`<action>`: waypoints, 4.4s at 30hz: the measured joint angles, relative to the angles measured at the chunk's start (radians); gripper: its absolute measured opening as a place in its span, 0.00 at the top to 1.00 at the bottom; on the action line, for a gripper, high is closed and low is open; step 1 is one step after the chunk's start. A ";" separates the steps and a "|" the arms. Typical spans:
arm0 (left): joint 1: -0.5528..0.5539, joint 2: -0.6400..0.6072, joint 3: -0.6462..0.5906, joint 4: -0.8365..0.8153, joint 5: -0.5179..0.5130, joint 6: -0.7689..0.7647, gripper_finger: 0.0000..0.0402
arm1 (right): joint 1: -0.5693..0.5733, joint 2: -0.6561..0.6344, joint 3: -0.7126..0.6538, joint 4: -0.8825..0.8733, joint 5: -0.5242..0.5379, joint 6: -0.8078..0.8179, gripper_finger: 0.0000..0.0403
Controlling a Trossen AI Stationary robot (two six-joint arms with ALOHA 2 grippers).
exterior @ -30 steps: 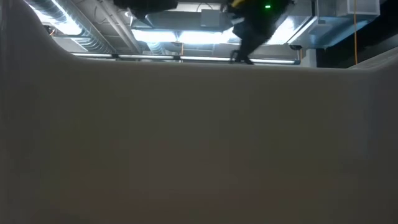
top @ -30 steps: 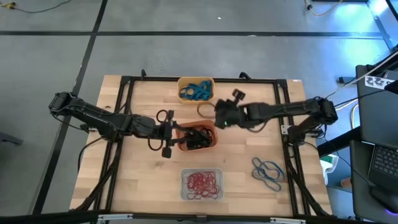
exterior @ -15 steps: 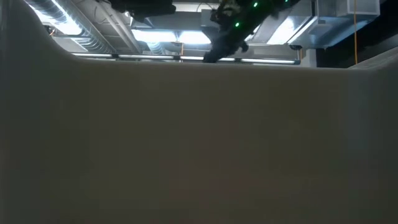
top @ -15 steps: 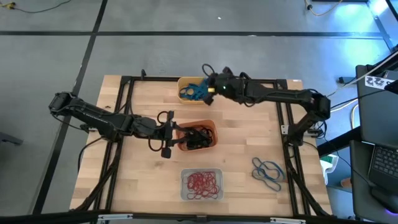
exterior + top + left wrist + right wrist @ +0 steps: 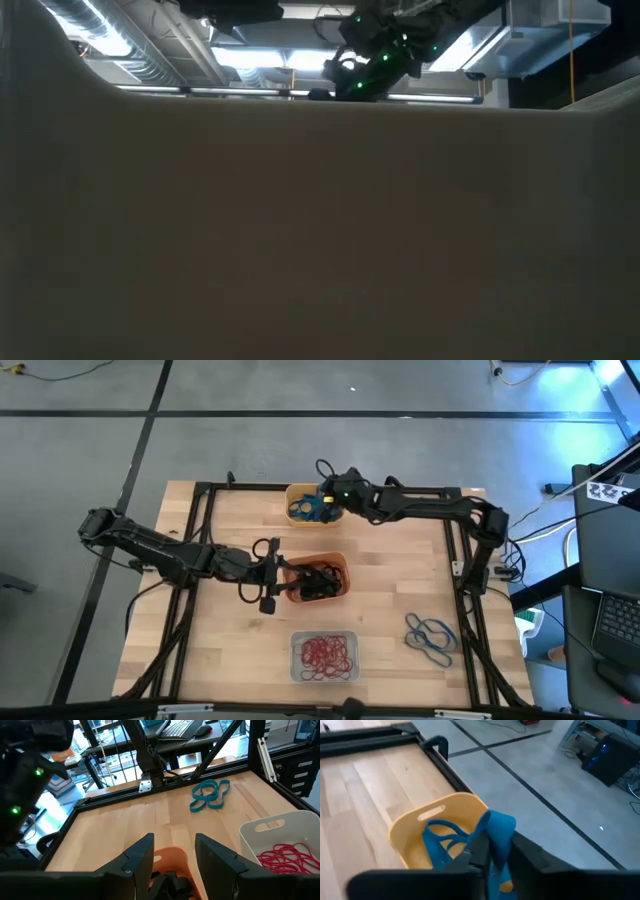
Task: Sort rubber bands into baskets
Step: Put the blue rubber band in the yellow bin
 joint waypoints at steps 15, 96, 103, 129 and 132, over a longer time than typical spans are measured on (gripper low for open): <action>0.000 0.000 0.000 0.001 0.000 0.000 0.65 | 0.003 0.002 0.000 -0.135 0.005 0.002 0.46; 0.000 0.069 0.000 0.110 0.001 0.000 0.65 | 0.912 -0.298 -0.611 -0.825 -0.282 1.005 0.62; 0.000 0.069 0.000 0.110 0.001 0.001 0.65 | 0.912 -0.298 -0.608 -0.811 -0.287 0.994 0.89; 0.001 0.069 0.000 0.118 0.000 0.010 0.65 | 0.912 -0.311 -0.134 -1.145 0.208 0.819 0.99; 0.001 0.069 0.000 0.125 0.001 0.010 0.65 | 0.912 -0.311 -0.102 -1.148 0.278 0.813 0.98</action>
